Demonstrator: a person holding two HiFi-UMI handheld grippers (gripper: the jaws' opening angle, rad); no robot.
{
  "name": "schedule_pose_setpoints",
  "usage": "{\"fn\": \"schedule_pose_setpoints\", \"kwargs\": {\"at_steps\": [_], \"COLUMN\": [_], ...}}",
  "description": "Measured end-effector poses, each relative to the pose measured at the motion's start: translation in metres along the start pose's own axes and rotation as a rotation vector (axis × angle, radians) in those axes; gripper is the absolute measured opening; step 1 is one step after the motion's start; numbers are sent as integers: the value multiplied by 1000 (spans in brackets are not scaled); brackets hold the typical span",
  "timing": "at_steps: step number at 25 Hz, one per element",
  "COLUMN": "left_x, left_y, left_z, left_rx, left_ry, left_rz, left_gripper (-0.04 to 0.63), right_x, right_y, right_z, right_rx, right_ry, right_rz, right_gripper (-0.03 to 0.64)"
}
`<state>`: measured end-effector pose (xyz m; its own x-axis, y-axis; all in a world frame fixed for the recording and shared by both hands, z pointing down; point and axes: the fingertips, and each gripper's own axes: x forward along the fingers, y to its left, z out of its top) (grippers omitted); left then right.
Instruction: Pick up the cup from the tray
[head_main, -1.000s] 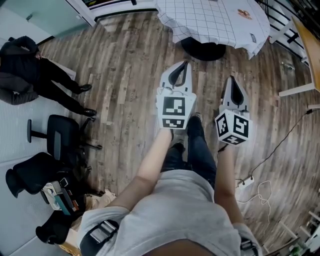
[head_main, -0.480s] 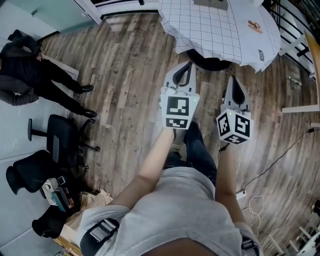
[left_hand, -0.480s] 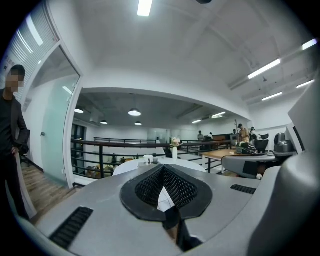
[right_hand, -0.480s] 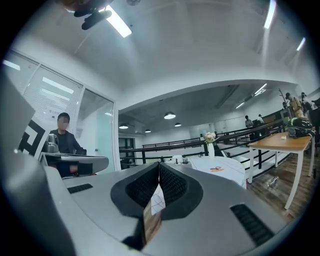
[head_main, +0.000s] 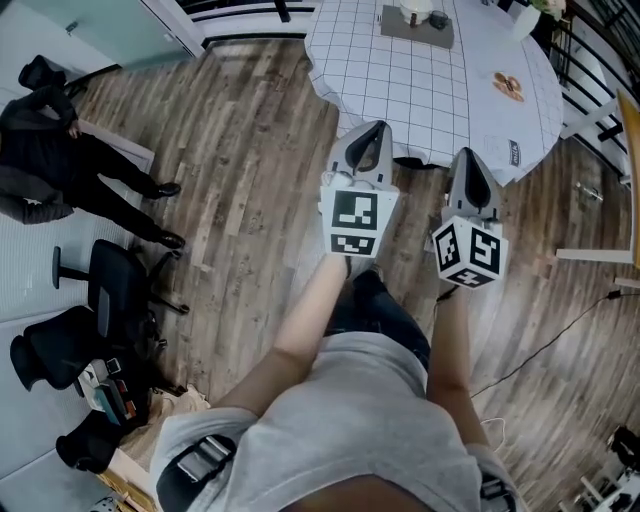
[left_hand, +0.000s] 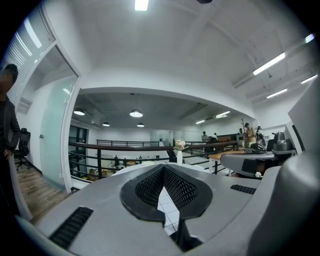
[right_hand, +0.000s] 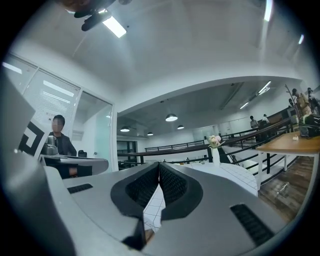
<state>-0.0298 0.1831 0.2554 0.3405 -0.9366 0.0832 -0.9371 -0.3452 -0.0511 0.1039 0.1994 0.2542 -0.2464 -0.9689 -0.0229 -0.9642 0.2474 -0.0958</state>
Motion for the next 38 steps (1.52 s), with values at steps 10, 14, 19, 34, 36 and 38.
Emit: {"fn": "schedule_pose_setpoints", "kwargs": {"at_steps": [10,14,19,34,36,38], "left_x": [70,96,140,275,292,309], "left_y": [4,11,13,69,77,85], "left_z": [-11,-18,-18,-13,-13,-14], "left_rx": [-8,-5,0,-31,-34,-40], "left_ry": [53,69,65,61,66,72], "left_rz": [10,14,-14,-56,-60,-63], "left_gripper": [8,8,8,8,8,8], "right_x": [59,82,113,253,272,293], "right_y": [-38,-51,-72,-94,-99,-102], "right_z": [-15,-24,-29,-34,-35,-37], "right_rx": [43,59,52,38,38,31], "right_ry": [40,50,51,80,88,101], "right_rz": [14,5,-18,-37,-44,-49], "right_gripper": [8,8,9,8,8,9]}}
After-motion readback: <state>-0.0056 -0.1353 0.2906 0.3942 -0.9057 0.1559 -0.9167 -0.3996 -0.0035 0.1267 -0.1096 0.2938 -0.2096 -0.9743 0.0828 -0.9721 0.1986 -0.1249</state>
